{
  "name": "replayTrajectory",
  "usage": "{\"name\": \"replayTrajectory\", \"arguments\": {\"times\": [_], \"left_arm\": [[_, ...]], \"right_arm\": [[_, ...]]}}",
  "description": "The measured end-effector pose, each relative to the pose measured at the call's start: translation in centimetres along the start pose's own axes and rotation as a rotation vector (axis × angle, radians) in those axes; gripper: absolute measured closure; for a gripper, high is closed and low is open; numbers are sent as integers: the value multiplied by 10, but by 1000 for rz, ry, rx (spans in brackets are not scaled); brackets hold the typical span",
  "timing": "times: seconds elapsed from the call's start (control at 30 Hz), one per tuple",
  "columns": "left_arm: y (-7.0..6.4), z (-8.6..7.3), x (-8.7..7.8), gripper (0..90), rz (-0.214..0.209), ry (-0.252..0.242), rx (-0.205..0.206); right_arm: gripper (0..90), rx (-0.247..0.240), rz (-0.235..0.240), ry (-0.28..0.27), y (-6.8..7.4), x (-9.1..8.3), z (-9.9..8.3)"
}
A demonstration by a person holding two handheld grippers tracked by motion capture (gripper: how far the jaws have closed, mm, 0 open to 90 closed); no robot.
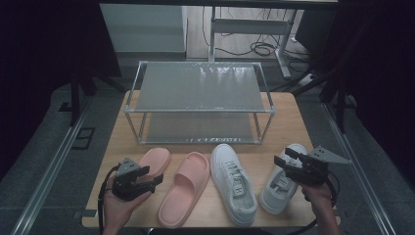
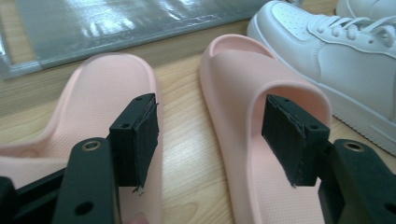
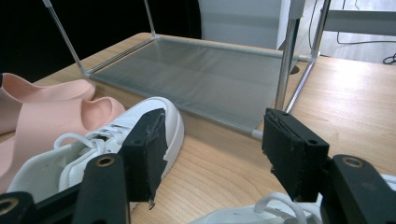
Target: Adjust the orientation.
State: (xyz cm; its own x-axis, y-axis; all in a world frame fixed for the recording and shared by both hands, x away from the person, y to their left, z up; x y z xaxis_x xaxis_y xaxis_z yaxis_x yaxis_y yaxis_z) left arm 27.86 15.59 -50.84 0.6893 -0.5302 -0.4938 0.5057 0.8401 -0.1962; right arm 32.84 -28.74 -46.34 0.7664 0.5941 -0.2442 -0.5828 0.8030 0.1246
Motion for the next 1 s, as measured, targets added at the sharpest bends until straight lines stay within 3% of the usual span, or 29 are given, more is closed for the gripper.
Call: {"name": "replayTrajectory", "arguments": {"times": [0.27,0.43,0.63,0.8,1.0], "left_arm": [[5,-1,-2,442,5,-16,1],[8,-5,-4,597,7,-16,0],[9,0,-14,798,5,-54,-1],[11,-2,-15,880,12,-48,-4],[4,-2,-12,900,1,-35,9]], "right_arm": [[414,-30,25,7,5,5,-2],[421,-37,34,24,9,8,-1],[420,-52,35,35,14,9,-2],[419,-59,29,47,12,13,-3],[419,-59,28,57,15,14,-5]]}}
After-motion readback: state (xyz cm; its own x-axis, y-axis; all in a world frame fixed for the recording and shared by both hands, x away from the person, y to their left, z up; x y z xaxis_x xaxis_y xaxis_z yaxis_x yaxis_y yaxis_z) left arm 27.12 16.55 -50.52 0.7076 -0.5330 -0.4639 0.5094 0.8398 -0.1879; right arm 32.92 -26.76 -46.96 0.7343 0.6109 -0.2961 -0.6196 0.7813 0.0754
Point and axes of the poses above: each handheld gripper's, and its own axes: x roughly forward along the jaws, z roughly out of its top, y roughly to its left, the point moved 7 cm from there along x, roughly forward along the jaws, and after that the axes turned 8 degrees about -y, right-handed, at the moved point
